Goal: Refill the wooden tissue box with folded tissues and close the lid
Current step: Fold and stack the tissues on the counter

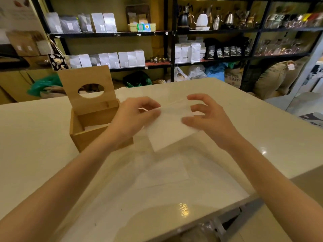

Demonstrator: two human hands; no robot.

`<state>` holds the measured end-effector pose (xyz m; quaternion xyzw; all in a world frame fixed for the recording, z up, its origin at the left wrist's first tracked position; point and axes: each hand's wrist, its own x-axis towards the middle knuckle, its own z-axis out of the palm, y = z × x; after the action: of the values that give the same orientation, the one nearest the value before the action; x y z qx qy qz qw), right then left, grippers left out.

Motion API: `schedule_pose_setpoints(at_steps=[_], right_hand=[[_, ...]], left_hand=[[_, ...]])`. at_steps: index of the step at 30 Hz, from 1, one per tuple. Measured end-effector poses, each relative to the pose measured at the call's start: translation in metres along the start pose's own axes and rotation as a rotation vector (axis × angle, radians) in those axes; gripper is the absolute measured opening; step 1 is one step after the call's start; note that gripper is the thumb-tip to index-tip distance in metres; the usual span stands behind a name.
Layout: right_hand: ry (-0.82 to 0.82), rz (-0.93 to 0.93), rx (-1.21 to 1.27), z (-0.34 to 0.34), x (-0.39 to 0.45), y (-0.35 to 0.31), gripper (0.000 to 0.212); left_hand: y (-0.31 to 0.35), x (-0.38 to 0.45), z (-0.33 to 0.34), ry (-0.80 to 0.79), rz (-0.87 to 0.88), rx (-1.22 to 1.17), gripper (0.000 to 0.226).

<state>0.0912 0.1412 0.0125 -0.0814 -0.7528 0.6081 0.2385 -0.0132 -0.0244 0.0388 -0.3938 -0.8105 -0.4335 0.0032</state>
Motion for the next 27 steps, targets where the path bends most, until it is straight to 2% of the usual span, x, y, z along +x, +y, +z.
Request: schedule_pose_setpoints(at_steps=[3,6,11,19,27], right_hand=[[-0.158,0.130,0.140,0.003,-0.010,-0.011,0.038],[-0.232,0.136,0.069,0.008,-0.017,-0.012,0.016],[-0.273,0.168,0.008,0.019,-0.024,0.004,0.015],[-0.264,0.273,-0.034,0.024,-0.028,0.021,0.011],[-0.237,0.250,-0.116,0.026,-0.030,0.032,0.013]], left_hand=[[0.001,-0.012,-0.017,-0.113,-0.121,-0.131,0.014],[-0.005,-0.025,-0.024,-0.212,-0.255,-0.248,0.014],[-0.024,-0.039,-0.019,-0.326,-0.395,-0.301,0.014],[-0.038,-0.044,-0.001,-0.323,-0.411,-0.203,0.011],[-0.049,-0.045,0.004,-0.294,-0.394,-0.098,0.009]])
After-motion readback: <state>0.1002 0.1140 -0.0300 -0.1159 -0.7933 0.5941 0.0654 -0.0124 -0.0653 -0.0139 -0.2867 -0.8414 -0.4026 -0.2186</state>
